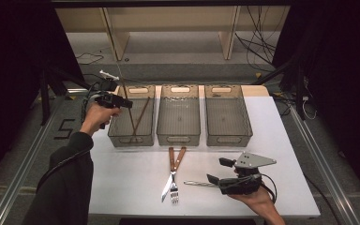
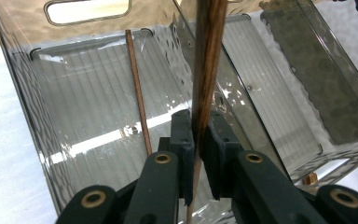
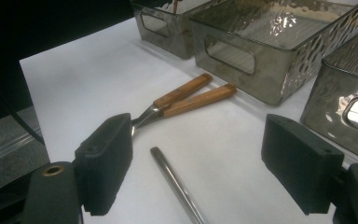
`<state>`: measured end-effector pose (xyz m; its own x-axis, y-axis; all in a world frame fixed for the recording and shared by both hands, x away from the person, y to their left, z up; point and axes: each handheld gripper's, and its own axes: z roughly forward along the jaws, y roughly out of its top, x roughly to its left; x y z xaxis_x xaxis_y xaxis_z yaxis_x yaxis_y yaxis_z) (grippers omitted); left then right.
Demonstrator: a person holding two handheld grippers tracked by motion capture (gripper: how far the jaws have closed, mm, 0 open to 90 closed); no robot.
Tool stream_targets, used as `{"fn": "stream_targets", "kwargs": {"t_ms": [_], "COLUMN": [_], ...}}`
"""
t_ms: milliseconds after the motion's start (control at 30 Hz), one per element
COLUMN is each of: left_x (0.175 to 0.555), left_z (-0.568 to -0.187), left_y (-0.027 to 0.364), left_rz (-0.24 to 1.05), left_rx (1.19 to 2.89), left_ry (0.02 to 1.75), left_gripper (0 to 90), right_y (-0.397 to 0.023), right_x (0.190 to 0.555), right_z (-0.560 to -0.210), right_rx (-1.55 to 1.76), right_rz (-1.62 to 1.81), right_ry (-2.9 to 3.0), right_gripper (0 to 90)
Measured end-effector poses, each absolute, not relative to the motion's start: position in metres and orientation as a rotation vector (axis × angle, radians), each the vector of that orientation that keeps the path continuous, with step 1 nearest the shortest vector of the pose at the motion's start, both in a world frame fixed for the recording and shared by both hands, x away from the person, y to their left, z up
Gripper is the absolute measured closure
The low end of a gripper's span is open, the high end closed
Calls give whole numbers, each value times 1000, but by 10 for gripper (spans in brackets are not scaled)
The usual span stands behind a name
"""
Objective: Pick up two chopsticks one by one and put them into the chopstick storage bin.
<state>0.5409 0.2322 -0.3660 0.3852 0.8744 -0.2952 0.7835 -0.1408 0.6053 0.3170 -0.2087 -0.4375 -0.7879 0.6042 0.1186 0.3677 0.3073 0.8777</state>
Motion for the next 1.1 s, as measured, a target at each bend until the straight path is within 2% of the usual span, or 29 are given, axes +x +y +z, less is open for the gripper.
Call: {"fn": "stream_targets", "kwargs": {"t_ms": [267,300,433,567,800,1100], "left_x": [543,543,544,544,540,517], "left_z": [-369,-368,-364,-361,-357,-344], "left_y": [233,232,227,225,223,216], "left_rz": [181,183,209,220,220,214], "left_rx": [1923,1917,1920,1912,1910,1877], "left_ry": [1436,1427,1448,1451,1441,1373], "left_gripper": [789,748,433,278,205,177], "right_y": [-209,-209,-209,-209,-209,-209], "right_x": [317,317,317,317,317,317], "right_z": [-437,-437,-438,-437,-437,-437], "right_rx": [890,890,890,891,890,893], "right_rz": [1477,1477,1476,1478,1481,1477], "right_ry": [2340,2342,2343,2342,2341,2341], "right_gripper": [257,257,257,258,258,258]}}
